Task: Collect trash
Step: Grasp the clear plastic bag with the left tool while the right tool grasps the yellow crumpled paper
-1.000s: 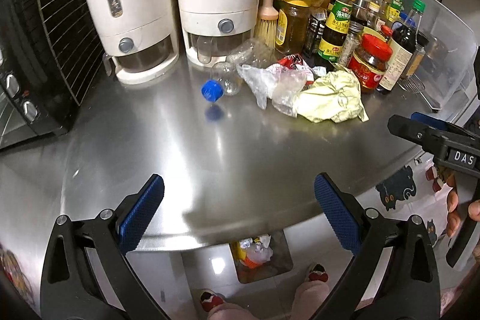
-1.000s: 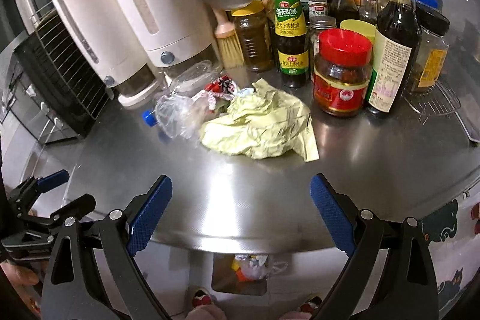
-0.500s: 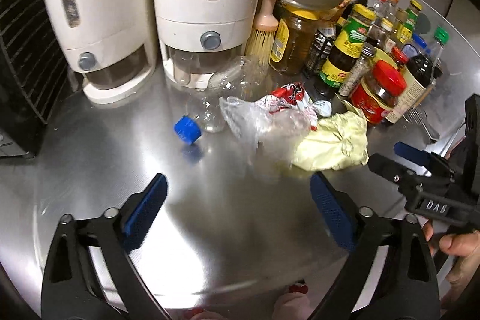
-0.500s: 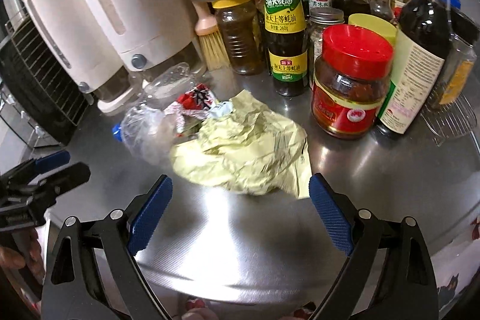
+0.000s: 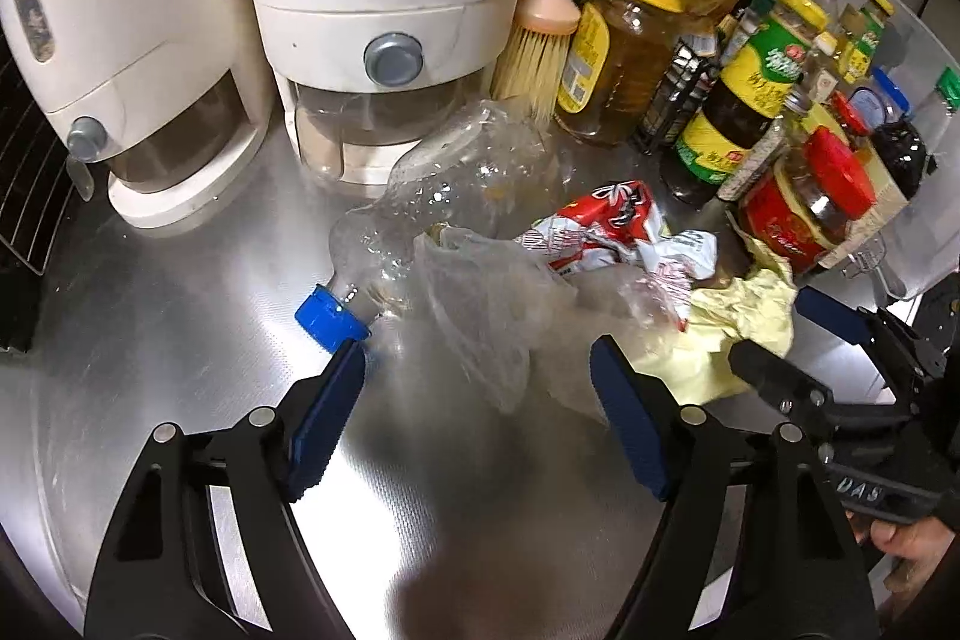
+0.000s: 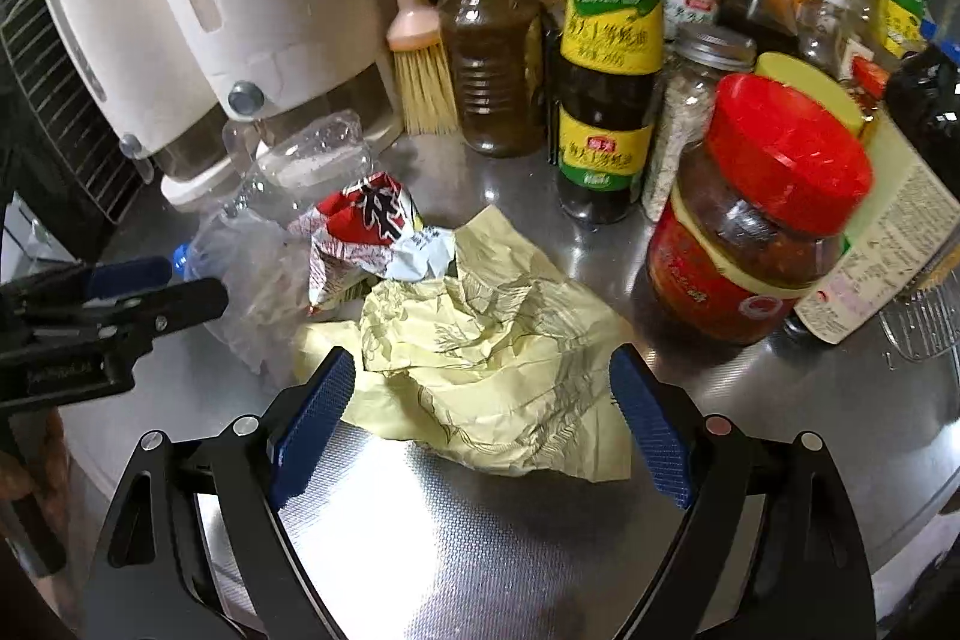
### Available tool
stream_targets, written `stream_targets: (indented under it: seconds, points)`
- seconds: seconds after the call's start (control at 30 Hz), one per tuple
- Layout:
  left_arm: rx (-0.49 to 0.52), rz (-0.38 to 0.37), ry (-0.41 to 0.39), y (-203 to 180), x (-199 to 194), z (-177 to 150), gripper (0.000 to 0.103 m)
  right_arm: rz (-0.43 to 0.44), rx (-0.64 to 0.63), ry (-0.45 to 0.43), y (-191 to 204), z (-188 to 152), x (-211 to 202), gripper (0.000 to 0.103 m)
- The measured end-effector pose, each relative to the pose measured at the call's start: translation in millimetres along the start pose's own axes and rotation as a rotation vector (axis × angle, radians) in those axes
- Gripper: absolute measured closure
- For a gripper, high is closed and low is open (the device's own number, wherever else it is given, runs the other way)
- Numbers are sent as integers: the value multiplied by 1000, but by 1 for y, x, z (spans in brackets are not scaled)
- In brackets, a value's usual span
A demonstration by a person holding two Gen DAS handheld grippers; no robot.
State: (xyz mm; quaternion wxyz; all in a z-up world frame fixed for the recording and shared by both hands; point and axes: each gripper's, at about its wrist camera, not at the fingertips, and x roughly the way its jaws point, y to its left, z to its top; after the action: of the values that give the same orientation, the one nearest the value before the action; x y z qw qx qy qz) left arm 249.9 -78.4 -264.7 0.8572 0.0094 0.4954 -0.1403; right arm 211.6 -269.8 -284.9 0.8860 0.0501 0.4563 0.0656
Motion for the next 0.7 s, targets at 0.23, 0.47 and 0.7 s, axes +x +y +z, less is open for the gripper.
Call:
stream_targets:
  seconds: [0.23,0.47,0.7]
  points:
    - [6,-20,38,4,18,4,48,43,46,70,-10,-7,24,24]
    - [5,-58,56,4,25,6,99,96,71,86,-13,-9,28,54]
    - [52,-25,23,-4,11,2,102,108,44,82,-1,-12,17,76]
